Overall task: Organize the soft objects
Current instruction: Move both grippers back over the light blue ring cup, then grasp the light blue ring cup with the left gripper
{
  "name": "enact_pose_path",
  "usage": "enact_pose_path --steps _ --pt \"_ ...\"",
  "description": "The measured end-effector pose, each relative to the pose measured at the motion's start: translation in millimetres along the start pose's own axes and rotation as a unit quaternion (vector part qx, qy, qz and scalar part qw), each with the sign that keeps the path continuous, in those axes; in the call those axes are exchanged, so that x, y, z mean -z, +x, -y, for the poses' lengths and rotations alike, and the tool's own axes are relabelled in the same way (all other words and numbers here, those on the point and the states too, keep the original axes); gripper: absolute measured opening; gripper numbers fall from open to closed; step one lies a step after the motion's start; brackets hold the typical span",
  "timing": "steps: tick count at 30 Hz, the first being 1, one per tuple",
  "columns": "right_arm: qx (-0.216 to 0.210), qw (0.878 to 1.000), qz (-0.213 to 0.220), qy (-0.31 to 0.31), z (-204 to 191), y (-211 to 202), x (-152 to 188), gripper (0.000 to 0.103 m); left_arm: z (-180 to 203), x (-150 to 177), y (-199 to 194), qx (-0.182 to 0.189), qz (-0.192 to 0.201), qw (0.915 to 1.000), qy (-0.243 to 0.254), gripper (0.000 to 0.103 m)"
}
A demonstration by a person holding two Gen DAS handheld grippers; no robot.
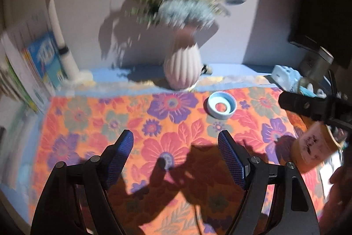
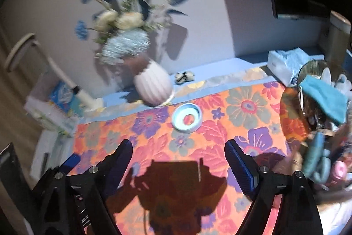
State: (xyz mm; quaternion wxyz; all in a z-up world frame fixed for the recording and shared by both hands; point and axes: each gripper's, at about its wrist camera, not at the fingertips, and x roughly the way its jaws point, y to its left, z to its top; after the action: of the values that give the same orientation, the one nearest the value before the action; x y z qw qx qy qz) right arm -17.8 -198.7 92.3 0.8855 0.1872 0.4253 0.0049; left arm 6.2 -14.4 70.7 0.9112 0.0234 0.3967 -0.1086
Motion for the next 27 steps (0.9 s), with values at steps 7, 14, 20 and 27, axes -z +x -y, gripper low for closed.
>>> enact_pose_path --steps 7,14,20,27 --pt "0.049 0.998 0.039 0.008 11.0 76.1 -51.5 0.084 20.6 -5.4 81.0 0.079 -0.038 0.9962 0.003 0.078" --pt "0.069 0.996 0.025 -0.049 15.1 150.9 -109.7 0.072 45.5 -23.4 132.8 0.101 -0.046 0.9934 0.026 0.078" --pt "0.039 0.996 -0.026 -0.076 24.5 210.8 -134.1 0.071 48.3 -31.6 157.1 0.110 -0.048 0.9925 0.021 0.078" --pt "-0.048 0.997 -0.065 -0.013 52.1 252.8 -145.2 0.071 42.6 -32.7 168.0 0.129 -0.058 0.9900 0.007 0.078"
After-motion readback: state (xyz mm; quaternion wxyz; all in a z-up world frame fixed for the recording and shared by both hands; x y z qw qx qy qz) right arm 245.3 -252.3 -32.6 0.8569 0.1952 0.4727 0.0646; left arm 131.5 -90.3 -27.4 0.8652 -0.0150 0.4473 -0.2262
